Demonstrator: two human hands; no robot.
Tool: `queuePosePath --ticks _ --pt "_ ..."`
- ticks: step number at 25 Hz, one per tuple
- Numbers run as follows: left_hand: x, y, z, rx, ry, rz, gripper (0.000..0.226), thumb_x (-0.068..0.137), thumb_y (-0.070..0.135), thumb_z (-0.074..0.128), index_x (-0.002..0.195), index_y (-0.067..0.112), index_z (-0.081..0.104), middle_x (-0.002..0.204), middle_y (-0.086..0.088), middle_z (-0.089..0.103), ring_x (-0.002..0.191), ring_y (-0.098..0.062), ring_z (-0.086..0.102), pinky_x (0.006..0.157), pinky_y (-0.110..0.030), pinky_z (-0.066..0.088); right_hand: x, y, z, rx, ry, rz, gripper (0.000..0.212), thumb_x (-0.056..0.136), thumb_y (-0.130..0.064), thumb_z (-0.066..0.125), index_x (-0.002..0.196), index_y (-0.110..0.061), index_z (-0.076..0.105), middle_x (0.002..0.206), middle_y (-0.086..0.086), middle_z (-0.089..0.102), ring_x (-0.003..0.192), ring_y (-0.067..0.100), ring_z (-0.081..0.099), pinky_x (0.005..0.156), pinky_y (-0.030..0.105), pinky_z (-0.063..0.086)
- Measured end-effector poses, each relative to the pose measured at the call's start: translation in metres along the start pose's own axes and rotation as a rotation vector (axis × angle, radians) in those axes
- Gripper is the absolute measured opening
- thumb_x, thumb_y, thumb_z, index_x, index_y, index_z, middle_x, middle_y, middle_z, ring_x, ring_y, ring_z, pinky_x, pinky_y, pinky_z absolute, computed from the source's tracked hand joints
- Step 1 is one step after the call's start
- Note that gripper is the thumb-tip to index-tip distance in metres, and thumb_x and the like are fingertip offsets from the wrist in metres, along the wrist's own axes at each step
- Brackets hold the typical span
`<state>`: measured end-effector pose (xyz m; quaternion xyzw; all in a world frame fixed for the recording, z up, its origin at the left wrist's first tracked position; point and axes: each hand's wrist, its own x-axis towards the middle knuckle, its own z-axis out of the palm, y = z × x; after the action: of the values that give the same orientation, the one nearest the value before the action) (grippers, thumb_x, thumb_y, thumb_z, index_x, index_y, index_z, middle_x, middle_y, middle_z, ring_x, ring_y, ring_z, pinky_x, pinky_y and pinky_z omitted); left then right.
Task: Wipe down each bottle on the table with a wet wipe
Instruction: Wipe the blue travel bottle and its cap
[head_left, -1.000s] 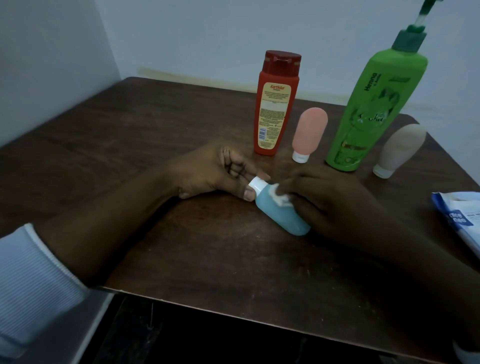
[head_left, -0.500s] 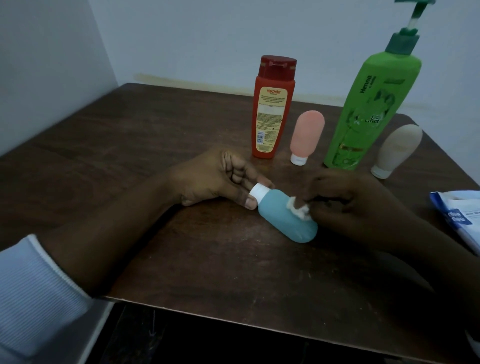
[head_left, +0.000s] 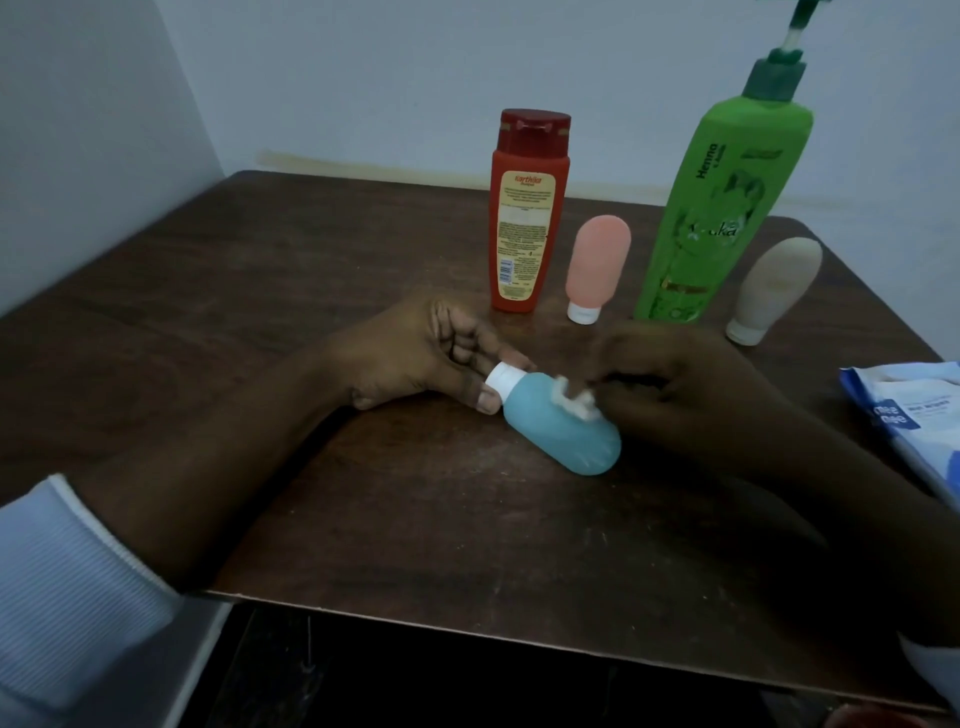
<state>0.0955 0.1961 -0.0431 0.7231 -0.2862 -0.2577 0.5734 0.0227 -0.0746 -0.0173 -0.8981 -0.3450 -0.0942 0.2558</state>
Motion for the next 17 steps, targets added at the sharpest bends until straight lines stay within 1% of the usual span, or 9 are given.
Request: queuePosePath --ticks 2,4,5,7,9,10,13,15,17 --pt "0.0 0.0 0.0 -0.009 -0.007 0.009 0.038 0.071 -0.009 0.079 0.104 0.008 0.078 0.118 -0.016 0.076 0.112 -0.028 0.074 0.091 -0.033 0.062 0.015 -0.007 0.018 -0.078 0.071 -0.049 0.023 0.089 -0.012 0.061 0.107 -0.02 0.073 0.107 -0.006 0.069 0.097 0.002 0.062 0.082 0.021 0.049" --pt "-0.001 0.0 0.001 -0.006 -0.014 0.021 0.037 0.072 -0.009 0.079 0.104 0.009 0.078 0.119 -0.016 0.076 0.113 -0.029 0.073 0.091 -0.034 0.062 0.018 -0.007 0.021 -0.066 0.065 -0.05 0.024 0.089 -0.008 0.064 0.108 -0.019 0.073 0.107 -0.005 0.069 0.098 0.002 0.061 0.083 0.016 0.048" --pt "-0.001 0.0 0.001 -0.005 -0.014 0.022 0.038 0.073 -0.009 0.078 0.107 0.007 0.077 0.12 -0.016 0.076 0.115 -0.03 0.072 0.092 -0.035 0.062 0.013 -0.005 0.013 -0.026 0.028 -0.031 0.022 0.089 -0.009 0.066 0.106 -0.018 0.074 0.106 -0.007 0.069 0.097 0.002 0.062 0.081 0.014 0.048" --pt "0.0 -0.001 0.001 0.009 -0.001 0.011 0.039 0.075 -0.01 0.077 0.112 0.002 0.073 0.122 -0.015 0.075 0.117 -0.029 0.071 0.094 -0.034 0.061 -0.002 0.0 -0.008 0.067 -0.11 0.03 0.015 0.086 -0.017 0.071 0.101 -0.02 0.075 0.101 -0.012 0.068 0.096 0.002 0.064 0.079 0.013 0.049" --pt "0.0 0.0 0.001 0.026 0.002 -0.004 0.04 0.076 -0.009 0.077 0.114 0.001 0.072 0.123 -0.013 0.075 0.118 -0.027 0.071 0.094 -0.032 0.061 -0.013 0.004 -0.023 0.079 -0.223 0.074 0.016 0.083 -0.018 0.074 0.098 -0.025 0.075 0.098 -0.016 0.067 0.095 0.002 0.065 0.078 0.018 0.051" --pt "0.0 -0.001 0.001 0.033 0.001 -0.004 0.041 0.076 -0.008 0.077 0.115 0.001 0.071 0.123 -0.013 0.075 0.118 -0.027 0.071 0.094 -0.032 0.061 -0.013 0.004 -0.022 0.046 -0.205 0.067 0.018 0.083 -0.017 0.074 0.098 -0.027 0.075 0.099 -0.017 0.066 0.094 0.002 0.065 0.077 0.021 0.052" --pt "0.0 -0.001 0.001 0.026 0.009 0.008 0.041 0.076 -0.007 0.077 0.116 0.0 0.071 0.123 -0.015 0.075 0.118 -0.029 0.071 0.095 -0.035 0.061 0.0 -0.004 0.0 -0.046 -0.016 -0.007 0.021 0.086 -0.013 0.07 0.104 -0.023 0.075 0.103 -0.011 0.068 0.094 0.002 0.063 0.077 0.023 0.052" --pt "-0.001 -0.001 0.001 0.018 0.026 0.005 0.04 0.076 -0.004 0.077 0.115 0.002 0.072 0.122 -0.014 0.076 0.117 -0.028 0.072 0.094 -0.032 0.061 0.001 -0.006 0.001 -0.034 -0.061 -0.008 0.021 0.087 -0.011 0.069 0.105 -0.021 0.074 0.106 -0.01 0.067 0.098 0.001 0.061 0.079 0.015 0.049" --pt "-0.001 0.001 0.002 0.019 0.031 -0.003 0.039 0.078 -0.003 0.076 0.116 0.004 0.072 0.121 -0.011 0.076 0.116 -0.025 0.072 0.093 -0.03 0.06 -0.005 -0.009 -0.012 -0.006 -0.18 0.021 0.017 0.086 -0.018 0.07 0.101 -0.023 0.073 0.103 -0.014 0.065 0.096 -0.002 0.061 0.078 0.011 0.048"
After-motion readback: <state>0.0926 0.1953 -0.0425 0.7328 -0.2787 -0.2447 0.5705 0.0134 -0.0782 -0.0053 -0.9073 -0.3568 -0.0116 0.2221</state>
